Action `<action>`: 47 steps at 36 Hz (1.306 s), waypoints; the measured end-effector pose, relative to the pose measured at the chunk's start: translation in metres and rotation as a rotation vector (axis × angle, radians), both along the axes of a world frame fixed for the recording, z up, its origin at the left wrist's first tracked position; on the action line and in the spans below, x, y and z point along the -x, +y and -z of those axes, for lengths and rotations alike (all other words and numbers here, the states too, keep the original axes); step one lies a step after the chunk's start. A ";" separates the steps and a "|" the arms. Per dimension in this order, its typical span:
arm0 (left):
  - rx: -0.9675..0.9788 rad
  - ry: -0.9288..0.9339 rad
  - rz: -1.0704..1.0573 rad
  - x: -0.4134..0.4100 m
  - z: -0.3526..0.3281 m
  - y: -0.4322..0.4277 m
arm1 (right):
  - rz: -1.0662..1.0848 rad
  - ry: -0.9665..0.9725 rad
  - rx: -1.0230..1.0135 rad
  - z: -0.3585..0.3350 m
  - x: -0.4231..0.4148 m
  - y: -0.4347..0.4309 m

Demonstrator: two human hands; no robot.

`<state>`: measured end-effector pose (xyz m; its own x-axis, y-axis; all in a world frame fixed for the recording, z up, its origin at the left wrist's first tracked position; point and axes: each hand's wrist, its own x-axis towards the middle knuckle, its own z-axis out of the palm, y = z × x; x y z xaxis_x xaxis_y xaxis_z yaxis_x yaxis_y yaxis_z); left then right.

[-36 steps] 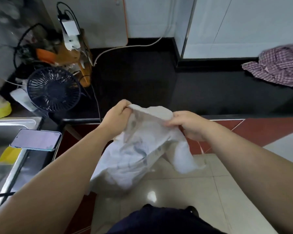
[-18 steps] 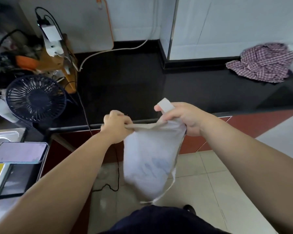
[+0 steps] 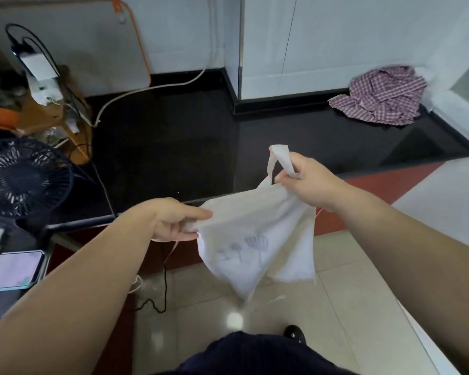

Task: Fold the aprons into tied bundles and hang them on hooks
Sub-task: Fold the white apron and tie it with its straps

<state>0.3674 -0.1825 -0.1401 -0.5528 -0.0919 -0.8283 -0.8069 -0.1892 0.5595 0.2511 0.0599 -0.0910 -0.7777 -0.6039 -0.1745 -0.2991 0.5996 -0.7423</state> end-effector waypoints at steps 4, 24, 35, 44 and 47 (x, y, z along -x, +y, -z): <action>-0.165 -0.020 -0.073 0.002 -0.004 0.001 | -0.036 -0.034 0.000 -0.010 0.003 0.004; 0.605 0.652 0.122 0.020 -0.037 0.015 | 0.302 0.467 0.015 -0.010 0.022 0.000; 0.874 0.239 0.933 0.021 -0.046 -0.010 | -0.066 0.061 -0.117 -0.024 0.017 -0.006; 1.399 0.477 0.678 0.032 -0.049 -0.030 | -0.150 -0.057 -0.496 -0.031 0.016 -0.018; 1.538 0.558 0.547 0.033 -0.048 -0.027 | 0.014 0.371 -0.538 -0.034 0.019 -0.032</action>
